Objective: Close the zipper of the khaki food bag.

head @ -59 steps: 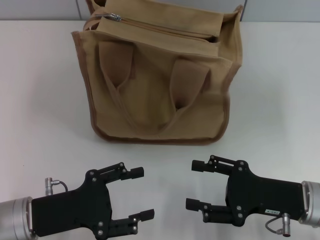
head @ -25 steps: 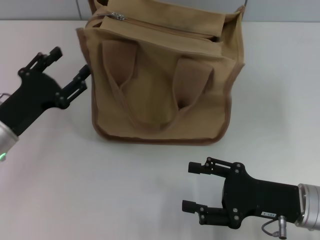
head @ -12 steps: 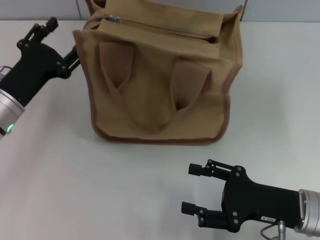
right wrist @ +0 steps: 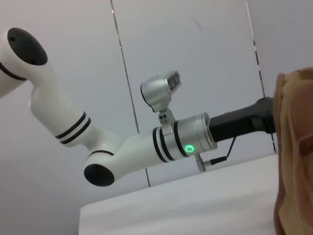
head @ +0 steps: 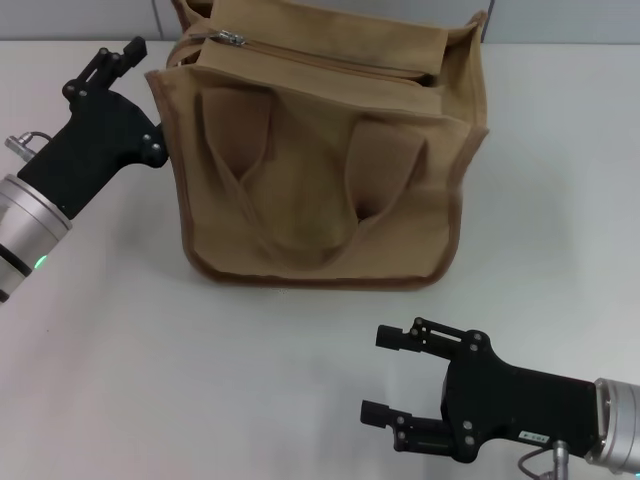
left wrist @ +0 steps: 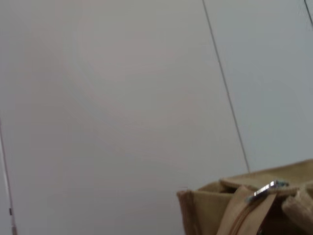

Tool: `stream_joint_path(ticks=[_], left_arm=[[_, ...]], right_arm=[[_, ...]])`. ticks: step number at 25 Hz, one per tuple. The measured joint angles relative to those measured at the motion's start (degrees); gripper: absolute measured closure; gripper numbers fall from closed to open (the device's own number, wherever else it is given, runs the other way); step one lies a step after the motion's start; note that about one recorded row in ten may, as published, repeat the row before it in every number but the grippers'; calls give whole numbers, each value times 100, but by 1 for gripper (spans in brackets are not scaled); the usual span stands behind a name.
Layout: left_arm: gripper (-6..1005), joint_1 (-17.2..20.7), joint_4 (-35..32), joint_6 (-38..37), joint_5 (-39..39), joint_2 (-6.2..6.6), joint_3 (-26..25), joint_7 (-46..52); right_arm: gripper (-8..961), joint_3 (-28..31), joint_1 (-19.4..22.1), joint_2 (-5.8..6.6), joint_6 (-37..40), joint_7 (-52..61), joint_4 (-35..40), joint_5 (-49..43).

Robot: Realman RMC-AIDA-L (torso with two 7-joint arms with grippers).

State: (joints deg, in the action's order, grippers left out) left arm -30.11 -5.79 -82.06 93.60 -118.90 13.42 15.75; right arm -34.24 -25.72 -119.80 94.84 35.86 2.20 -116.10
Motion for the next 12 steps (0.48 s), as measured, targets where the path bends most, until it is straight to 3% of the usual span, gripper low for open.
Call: stream_joint_path(ticks=[5,7,12], left_arm=[[243,-54,0,-72,-26,-4,-8,388],[243,-248,-32,78,-46,-3,-98,1410],[243,-377,-59,393,-88,-3,-148,1801]], right_arm=[[191,31,-47,0,-29,0,-5,0],[191,46,-53,0,-31,0,-9,0],[191,74,-56,0,-90,0,-10,0]])
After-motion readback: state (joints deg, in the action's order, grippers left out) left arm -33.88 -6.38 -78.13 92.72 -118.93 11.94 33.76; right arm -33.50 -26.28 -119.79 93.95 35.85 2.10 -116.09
